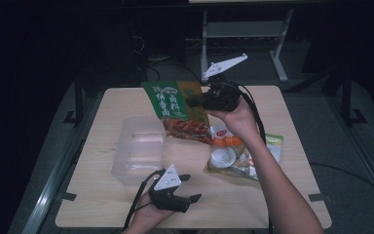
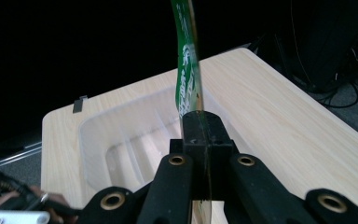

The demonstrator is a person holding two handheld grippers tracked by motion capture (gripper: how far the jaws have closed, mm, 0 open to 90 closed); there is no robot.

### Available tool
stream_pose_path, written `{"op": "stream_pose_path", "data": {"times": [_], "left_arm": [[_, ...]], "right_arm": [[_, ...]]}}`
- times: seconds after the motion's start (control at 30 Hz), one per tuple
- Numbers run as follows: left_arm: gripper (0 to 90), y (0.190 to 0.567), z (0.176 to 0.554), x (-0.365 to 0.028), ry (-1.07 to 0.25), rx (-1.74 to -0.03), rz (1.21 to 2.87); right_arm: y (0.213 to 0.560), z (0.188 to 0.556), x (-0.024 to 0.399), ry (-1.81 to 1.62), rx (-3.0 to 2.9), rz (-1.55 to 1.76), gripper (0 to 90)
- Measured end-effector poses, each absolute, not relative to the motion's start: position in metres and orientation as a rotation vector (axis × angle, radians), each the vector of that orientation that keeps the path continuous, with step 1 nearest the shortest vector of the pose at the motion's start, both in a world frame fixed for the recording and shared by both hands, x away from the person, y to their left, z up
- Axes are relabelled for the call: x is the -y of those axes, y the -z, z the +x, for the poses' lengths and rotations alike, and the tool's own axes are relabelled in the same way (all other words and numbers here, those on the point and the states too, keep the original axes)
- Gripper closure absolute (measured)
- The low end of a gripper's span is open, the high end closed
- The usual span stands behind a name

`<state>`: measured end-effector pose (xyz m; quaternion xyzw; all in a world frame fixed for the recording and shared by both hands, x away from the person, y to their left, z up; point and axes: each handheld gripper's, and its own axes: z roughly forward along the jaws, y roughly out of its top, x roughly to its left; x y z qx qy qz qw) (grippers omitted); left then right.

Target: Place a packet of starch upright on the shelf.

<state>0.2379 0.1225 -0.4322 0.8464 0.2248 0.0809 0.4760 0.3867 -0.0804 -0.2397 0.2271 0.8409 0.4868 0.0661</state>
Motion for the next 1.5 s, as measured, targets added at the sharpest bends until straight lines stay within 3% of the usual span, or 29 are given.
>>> {"op": "stream_pose_path", "data": {"times": [0.8,1.5], "left_arm": [[28.6,0.429,0.236,-0.131,-0.219,-0.560,2.044],[28.4,0.429,0.236,-0.133,-0.227,-0.545,2.059]], "right_arm": [[0.239,0.421,0.011,-1.500,-2.556,0.648,89.8],[0.275,0.444,-0.049,-1.537,-2.577,0.656,89.8]]}}
